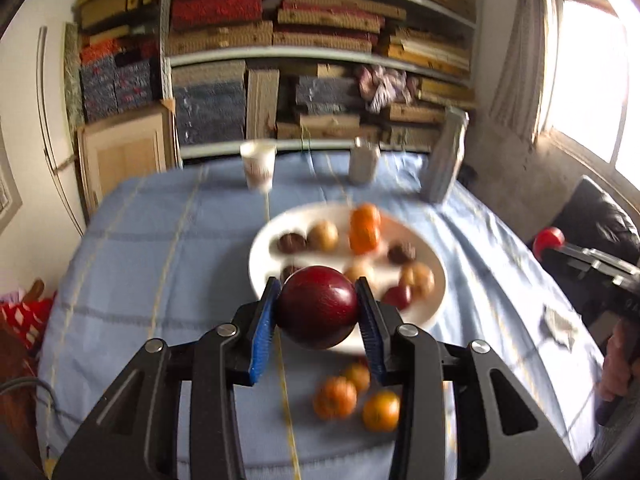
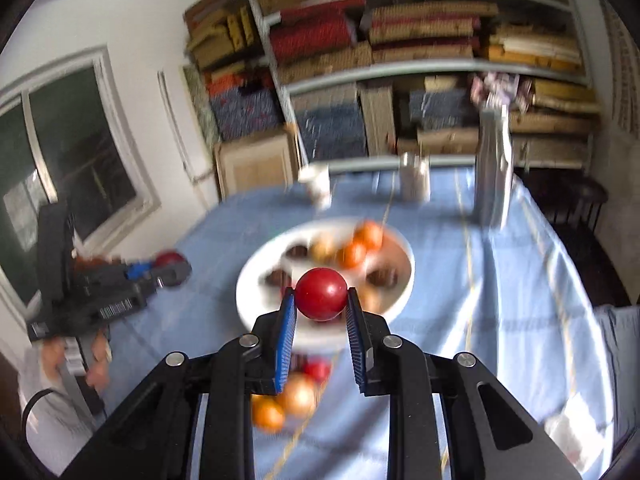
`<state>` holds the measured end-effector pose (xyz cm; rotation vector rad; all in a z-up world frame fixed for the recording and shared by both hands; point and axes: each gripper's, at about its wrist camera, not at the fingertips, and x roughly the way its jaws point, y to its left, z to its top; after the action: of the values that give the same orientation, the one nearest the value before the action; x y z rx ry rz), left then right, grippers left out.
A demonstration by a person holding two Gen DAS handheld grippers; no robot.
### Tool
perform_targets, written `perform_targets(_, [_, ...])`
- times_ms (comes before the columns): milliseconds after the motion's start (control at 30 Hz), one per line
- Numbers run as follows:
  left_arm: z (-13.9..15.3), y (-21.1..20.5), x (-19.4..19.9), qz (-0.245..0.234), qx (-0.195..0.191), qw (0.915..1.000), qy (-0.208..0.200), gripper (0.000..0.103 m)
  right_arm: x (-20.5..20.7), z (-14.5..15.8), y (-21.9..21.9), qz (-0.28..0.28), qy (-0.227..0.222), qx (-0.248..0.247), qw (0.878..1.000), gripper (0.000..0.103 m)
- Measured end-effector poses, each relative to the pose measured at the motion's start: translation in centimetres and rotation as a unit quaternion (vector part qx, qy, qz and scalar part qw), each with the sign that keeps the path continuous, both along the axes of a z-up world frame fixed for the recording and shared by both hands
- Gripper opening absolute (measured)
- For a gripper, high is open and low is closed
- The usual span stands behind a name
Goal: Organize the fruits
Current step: 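Carry the plum and tomato over the white plate and open both tools, then grasp an orange with the left tool while the right tool grasps another orange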
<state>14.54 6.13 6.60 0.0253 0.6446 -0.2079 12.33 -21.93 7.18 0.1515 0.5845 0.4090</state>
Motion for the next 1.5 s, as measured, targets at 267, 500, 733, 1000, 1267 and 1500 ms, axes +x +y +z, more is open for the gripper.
perform_targets(267, [-3.0, -1.3, 5.6, 0.005, -0.021, 0.9993, 0.031, 0.038, 8.4, -2.1, 2.7, -0.002, 0.031, 0.03, 0.999, 0.025])
perform_targets(500, [-9.2, -1.3, 9.4, -0.006, -0.031, 0.9925, 0.119, 0.038, 14.6, -9.2, 3.9, -0.01, 0.124, 0.014, 0.992, 0.025])
perform_targets(733, [-10.7, -2.5, 9.8, -0.015, -0.009, 0.9909, 0.133, 0.038, 15.5, -11.1, 5.0, -0.002, 0.141, 0.003, 0.99, 0.031])
perform_targets(1000, [-8.1, -1.5, 8.4, 0.002, -0.02, 0.9956, 0.092, 0.081, 13.8, -8.4, 4.0, -0.012, 0.108, 0.025, 0.994, 0.05])
perform_targets(1267, [-5.1, 1.8, 5.1, 0.053, -0.041, 0.9965, 0.05, 0.096, 4.7, 0.3, 4.3, 0.009, -0.036, 0.046, 0.998, 0.084])
perform_targets(1500, [-6.1, 3.2, 1.4, 0.08, -0.041, 0.9948, 0.048, 0.098, -3.6, -0.8, 4.5, -0.018, -0.122, 0.013, 0.992, 0.099])
